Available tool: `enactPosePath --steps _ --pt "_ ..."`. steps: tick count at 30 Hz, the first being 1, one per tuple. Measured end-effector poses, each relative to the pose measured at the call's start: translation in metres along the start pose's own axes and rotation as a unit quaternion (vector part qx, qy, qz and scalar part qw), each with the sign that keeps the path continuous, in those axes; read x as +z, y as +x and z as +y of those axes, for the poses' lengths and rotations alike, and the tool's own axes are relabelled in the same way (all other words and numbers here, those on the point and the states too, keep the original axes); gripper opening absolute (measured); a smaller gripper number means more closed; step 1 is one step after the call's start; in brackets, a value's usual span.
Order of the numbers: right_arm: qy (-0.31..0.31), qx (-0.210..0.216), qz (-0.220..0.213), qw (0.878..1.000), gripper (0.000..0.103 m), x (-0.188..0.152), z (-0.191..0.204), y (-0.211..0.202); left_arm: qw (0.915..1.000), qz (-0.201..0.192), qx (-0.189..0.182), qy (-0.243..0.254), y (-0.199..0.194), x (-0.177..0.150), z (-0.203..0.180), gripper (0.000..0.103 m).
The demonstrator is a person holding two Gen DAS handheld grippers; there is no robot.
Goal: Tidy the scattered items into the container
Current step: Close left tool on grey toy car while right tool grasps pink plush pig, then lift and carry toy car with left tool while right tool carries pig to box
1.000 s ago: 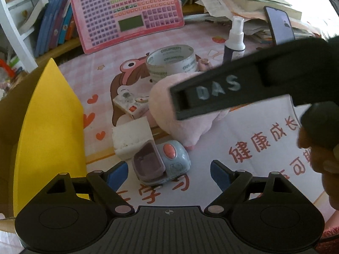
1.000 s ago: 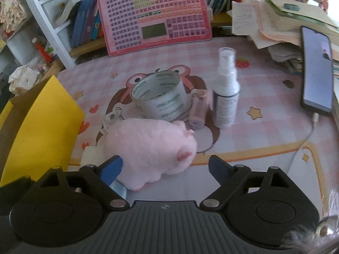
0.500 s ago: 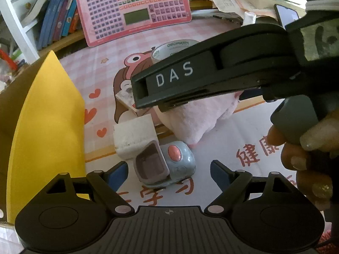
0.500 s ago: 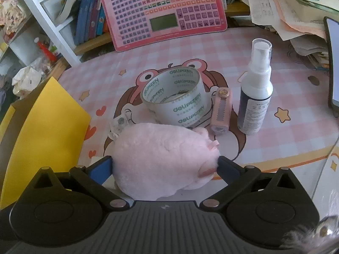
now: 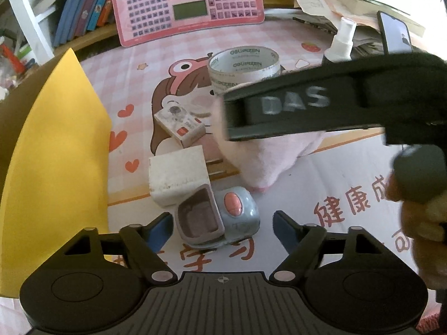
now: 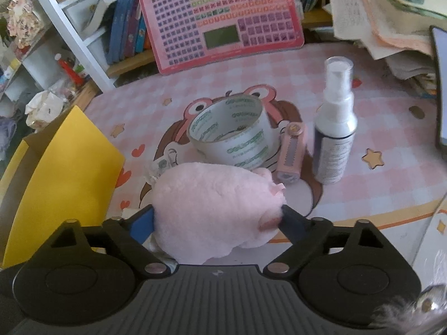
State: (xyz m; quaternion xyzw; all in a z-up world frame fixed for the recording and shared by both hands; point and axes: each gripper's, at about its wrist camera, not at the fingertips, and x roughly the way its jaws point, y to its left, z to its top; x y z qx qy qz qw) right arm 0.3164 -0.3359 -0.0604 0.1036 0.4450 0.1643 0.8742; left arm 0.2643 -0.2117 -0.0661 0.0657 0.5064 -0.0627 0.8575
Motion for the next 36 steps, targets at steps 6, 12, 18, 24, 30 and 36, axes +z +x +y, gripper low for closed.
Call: enactPosePath --steps 6,12,18,24,30,36 --pt "0.010 -0.038 -0.011 0.999 0.085 -0.017 -0.021 -0.030 0.9998 0.004 -0.002 -0.018 0.002 0.002 0.004 0.071" --pt "0.019 -0.039 -0.007 0.999 0.085 -0.026 -0.032 -0.039 0.9993 0.013 -0.003 -0.035 0.009 0.002 0.006 0.068" --pt "0.024 -0.037 -0.010 0.999 0.085 -0.030 -0.031 -0.039 0.9990 0.012 -0.005 -0.042 0.007 0.001 0.009 0.064" --pt "0.025 -0.038 -0.012 0.999 0.083 -0.032 -0.031 -0.042 0.9989 0.001 -0.014 -0.045 -0.003 -0.001 0.010 0.064" --pt "0.032 -0.040 -0.015 0.999 0.081 -0.036 -0.030 -0.049 0.9988 -0.017 -0.016 -0.042 -0.019 -0.004 0.009 0.064" --pt "0.037 -0.040 -0.018 0.998 0.080 -0.043 -0.024 -0.057 0.9985 -0.037 -0.020 -0.034 -0.037 -0.009 0.011 0.064"
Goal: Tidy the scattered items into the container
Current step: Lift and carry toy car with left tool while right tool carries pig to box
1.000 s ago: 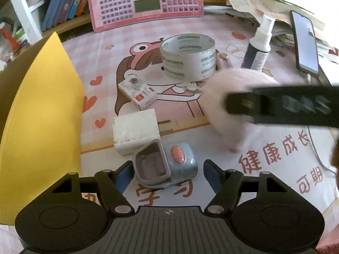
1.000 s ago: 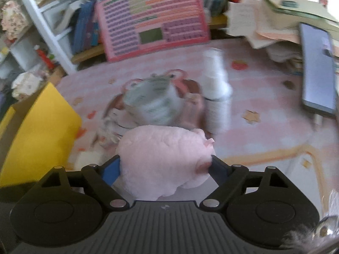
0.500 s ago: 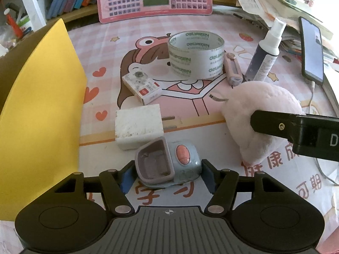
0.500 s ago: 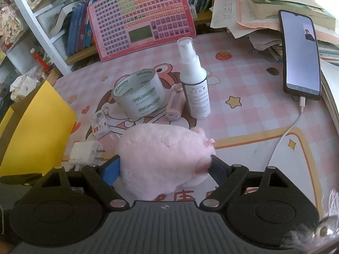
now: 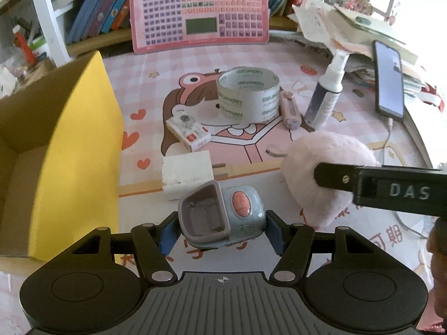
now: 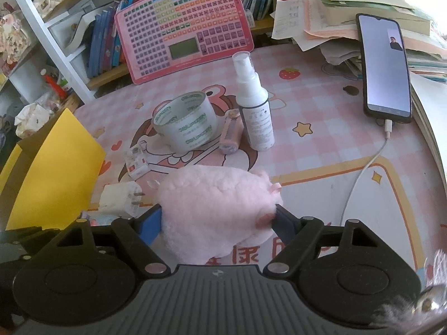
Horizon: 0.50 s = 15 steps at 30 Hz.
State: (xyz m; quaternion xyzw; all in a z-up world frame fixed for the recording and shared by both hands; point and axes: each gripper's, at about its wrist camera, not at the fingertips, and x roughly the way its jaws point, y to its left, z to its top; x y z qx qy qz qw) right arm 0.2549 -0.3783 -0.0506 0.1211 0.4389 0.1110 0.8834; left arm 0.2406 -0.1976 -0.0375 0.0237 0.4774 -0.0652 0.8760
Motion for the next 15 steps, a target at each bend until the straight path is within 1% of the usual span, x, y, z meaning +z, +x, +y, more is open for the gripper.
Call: enactPosePath --steps 4,7,15 --pt "-0.001 -0.001 0.005 1.000 0.080 -0.006 0.006 -0.003 0.9999 -0.007 -0.005 0.005 -0.009 -0.004 0.002 0.064" --pt "-0.004 -0.003 -0.002 1.000 0.080 -0.009 0.011 -0.010 0.9997 -0.017 -0.011 0.010 -0.019 -0.006 0.004 0.064" --pt "-0.007 -0.026 -0.012 1.000 0.079 -0.017 0.019 -0.028 0.9975 -0.049 -0.046 0.020 -0.039 -0.009 0.010 0.064"
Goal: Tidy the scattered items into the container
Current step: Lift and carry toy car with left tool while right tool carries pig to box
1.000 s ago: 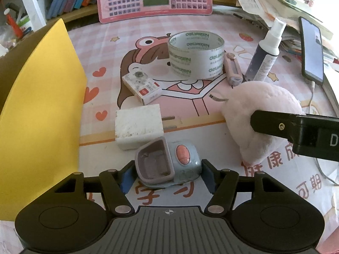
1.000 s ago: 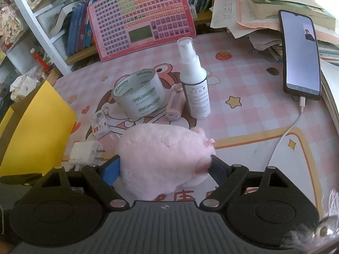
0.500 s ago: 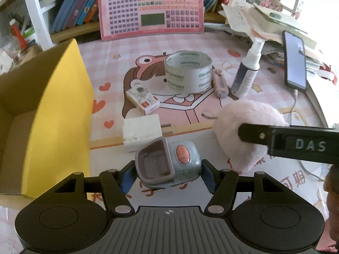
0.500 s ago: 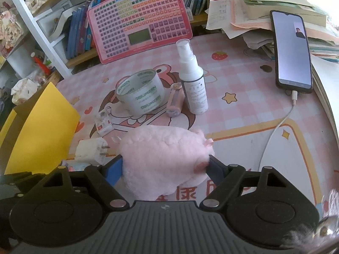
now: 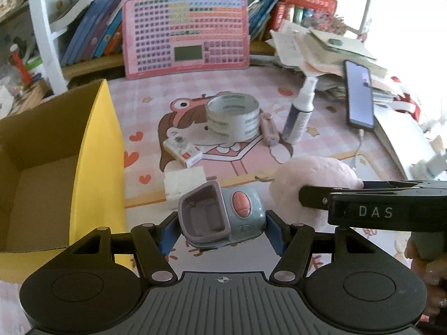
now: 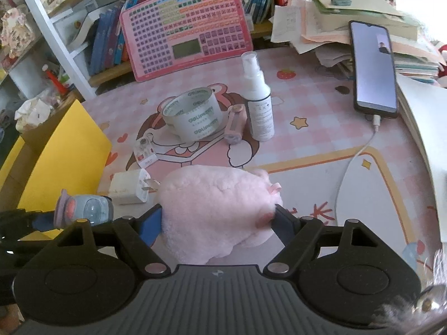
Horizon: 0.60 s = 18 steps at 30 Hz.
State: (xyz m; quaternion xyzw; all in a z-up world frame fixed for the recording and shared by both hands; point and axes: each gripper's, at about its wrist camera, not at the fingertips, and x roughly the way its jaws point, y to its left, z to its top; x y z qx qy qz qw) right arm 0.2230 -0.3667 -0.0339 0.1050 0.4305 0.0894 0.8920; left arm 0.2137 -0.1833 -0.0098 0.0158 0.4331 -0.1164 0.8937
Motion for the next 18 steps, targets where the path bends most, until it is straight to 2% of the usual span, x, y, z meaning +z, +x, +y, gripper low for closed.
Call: enactPosePath --steps 9,18 --pt "0.006 -0.036 -0.026 0.999 0.079 -0.017 0.015 -0.030 0.9980 -0.028 -0.047 0.031 -0.018 -0.011 0.004 0.064" --pt "0.013 -0.067 -0.035 0.997 0.079 -0.045 0.043 -0.054 0.9952 -0.042 -0.082 0.034 -0.046 -0.034 0.024 0.064"
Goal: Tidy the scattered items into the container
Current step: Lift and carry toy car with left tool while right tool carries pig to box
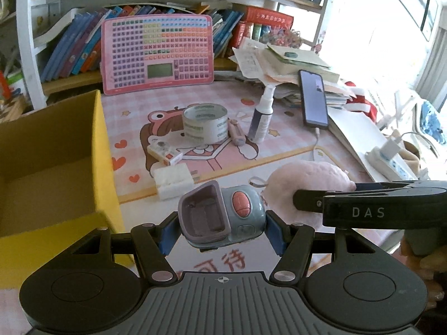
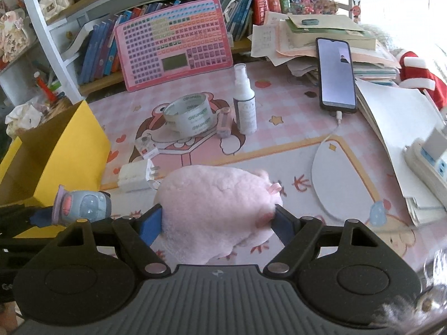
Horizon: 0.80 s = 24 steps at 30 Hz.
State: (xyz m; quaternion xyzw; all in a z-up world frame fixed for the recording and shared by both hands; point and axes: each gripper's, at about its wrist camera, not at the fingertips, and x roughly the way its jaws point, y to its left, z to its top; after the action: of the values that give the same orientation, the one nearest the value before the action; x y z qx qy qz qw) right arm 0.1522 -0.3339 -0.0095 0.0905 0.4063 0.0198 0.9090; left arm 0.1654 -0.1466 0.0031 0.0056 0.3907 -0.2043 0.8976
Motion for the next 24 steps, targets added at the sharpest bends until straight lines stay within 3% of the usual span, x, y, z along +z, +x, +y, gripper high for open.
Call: enactPosePath --steps 12,24 --pt "-0.008 -0.004 0.011 1.000 0.079 -0.047 0.046 -0.032 0.9998 -0.007 -0.010 -0.014 -0.049 -0.044 0.026 0.064" --pt "-0.039 0.027 0.021 0.999 0.079 -0.086 0.103 -0.049 0.9978 -0.007 0.018 -0.063 -0.099 -0.088 0.077 0.064"
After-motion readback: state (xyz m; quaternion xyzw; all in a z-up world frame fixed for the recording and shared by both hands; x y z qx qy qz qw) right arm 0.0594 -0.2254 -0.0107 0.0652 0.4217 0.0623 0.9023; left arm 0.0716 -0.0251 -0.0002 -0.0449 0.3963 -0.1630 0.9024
